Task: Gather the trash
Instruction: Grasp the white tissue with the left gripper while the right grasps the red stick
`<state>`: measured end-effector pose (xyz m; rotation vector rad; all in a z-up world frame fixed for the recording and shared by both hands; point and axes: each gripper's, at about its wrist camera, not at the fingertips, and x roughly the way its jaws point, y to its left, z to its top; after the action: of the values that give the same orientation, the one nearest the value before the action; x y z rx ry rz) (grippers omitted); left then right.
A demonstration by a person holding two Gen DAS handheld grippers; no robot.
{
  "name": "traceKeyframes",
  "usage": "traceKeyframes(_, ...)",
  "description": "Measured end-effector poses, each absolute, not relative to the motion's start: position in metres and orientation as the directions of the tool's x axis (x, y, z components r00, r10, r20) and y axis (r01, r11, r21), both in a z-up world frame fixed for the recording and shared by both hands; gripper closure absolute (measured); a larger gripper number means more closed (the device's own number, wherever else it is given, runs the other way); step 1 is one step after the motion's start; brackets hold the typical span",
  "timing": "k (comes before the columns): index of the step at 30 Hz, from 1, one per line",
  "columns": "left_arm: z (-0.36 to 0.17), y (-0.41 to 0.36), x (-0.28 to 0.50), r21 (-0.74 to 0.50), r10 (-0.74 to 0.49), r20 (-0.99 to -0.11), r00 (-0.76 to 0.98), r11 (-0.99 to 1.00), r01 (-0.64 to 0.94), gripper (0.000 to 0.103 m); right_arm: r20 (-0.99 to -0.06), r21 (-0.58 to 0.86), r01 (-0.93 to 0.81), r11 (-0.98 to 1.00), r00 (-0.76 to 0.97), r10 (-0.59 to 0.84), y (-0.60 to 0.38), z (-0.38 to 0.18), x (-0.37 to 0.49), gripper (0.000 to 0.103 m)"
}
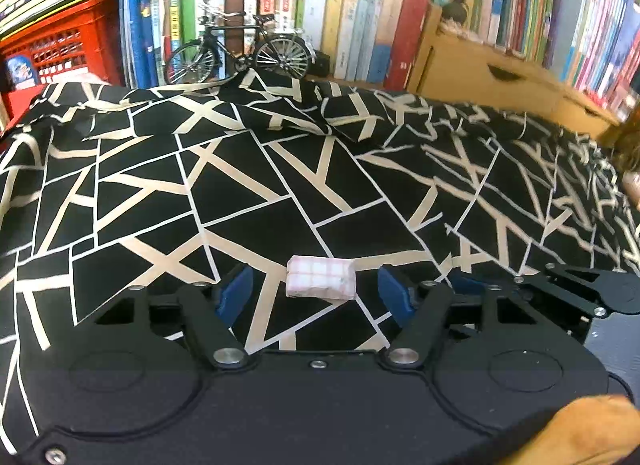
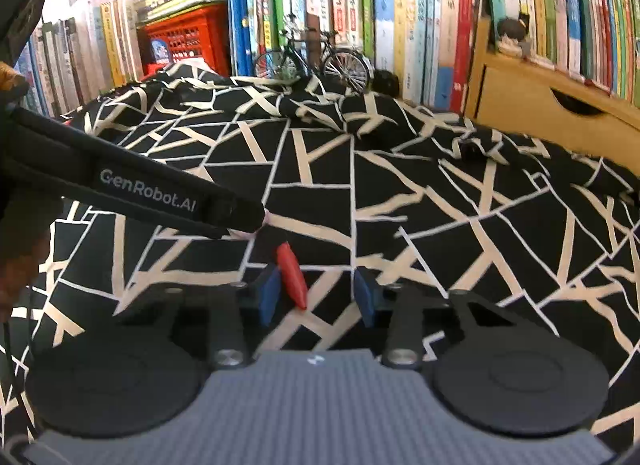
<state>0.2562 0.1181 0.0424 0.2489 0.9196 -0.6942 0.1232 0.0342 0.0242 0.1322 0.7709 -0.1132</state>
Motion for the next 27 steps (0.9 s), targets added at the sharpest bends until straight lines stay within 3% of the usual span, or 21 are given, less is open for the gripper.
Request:
traceKeyframes(2, 0.042, 0.116, 0.258, -0.108, -0.439, -0.809, 0.391, 0.765, 0.635, 0.044, -0.701, 0.078, 0.173, 0.982, 0.71, -0.069, 0.032, 0.024, 0.121, 0.065)
traceKeyframes(4, 0.04, 0.114, 0.259, -0.106, -0.42, -0.819, 0.391, 0.78, 0.617, 0.045, -0.698, 0.056, 0.196, 0.979, 0.708, -0.102, 0.033, 0.023, 0.12, 0.084)
traceKeyframes(5, 0.039, 0.113, 0.259, -0.091, -0.409, -0.821, 0.399, 0.783, 0.616, 0.046, -0.698, 0.047, 0.203, 0.978, 0.707, -0.113, 0.033, 0.023, 0.119, 0.086)
traceKeyframes(9, 0.034, 0.109, 0.259, -0.064, -0.394, -0.827, 0.402, 0.775, 0.629, 0.047, -0.697, 0.054, 0.216, 0.975, 0.707, -0.118, 0.032, 0.024, 0.12, 0.086)
traceKeyframes(13, 0.033, 0.107, 0.257, -0.051, -0.388, -0.822, 0.417, 0.779, 0.625, 0.048, -0.693, 0.103, 0.209, 0.972, 0.717, -0.081, 0.025, 0.024, 0.12, 0.08)
traceKeyframes(14, 0.033, 0.107, 0.257, -0.047, -0.388, -0.82, 0.421, 0.778, 0.626, 0.051, -0.69, 0.117, 0.202, 0.972, 0.72, -0.067, 0.023, 0.024, 0.121, 0.074)
traceKeyframes(15, 0.032, 0.106, 0.257, -0.044, -0.389, -0.817, 0.425, 0.778, 0.627, 0.053, -0.69, 0.123, 0.191, 0.974, 0.722, -0.054, 0.022, 0.024, 0.121, 0.062)
traceKeyframes(16, 0.032, 0.106, 0.257, -0.04, -0.392, -0.813, 0.431, 0.775, 0.63, 0.06, -0.689, 0.117, 0.18, 0.977, 0.723, -0.051, 0.022, 0.024, 0.122, 0.062)
traceKeyframes(18, 0.031, 0.107, 0.256, -0.037, -0.406, -0.802, 0.439, 0.767, 0.641, 0.065, -0.691, 0.096, 0.168, 0.981, 0.721, -0.056, 0.023, 0.023, 0.124, 0.062)
traceKeyframes(20, 0.031, 0.108, 0.254, -0.047, -0.427, -0.795, 0.43, 0.751, 0.659, 0.065, -0.689, 0.074, 0.161, 0.984, 0.721, -0.066, 0.025, 0.023, 0.126, 0.074)
traceKeyframes(21, 0.032, 0.108, 0.252, -0.042, -0.43, -0.793, 0.432, 0.745, 0.666, 0.065, -0.689, 0.064, 0.158, 0.985, 0.721, -0.071, 0.026, 0.023, 0.126, 0.086)
traceKeyframes(27, 0.041, 0.112, 0.244, -0.045, -0.44, -0.778, 0.449, 0.751, 0.658, 0.065, -0.683, 0.072, 0.188, 0.979, 0.725, -0.089, 0.026, 0.028, 0.125, 0.089)
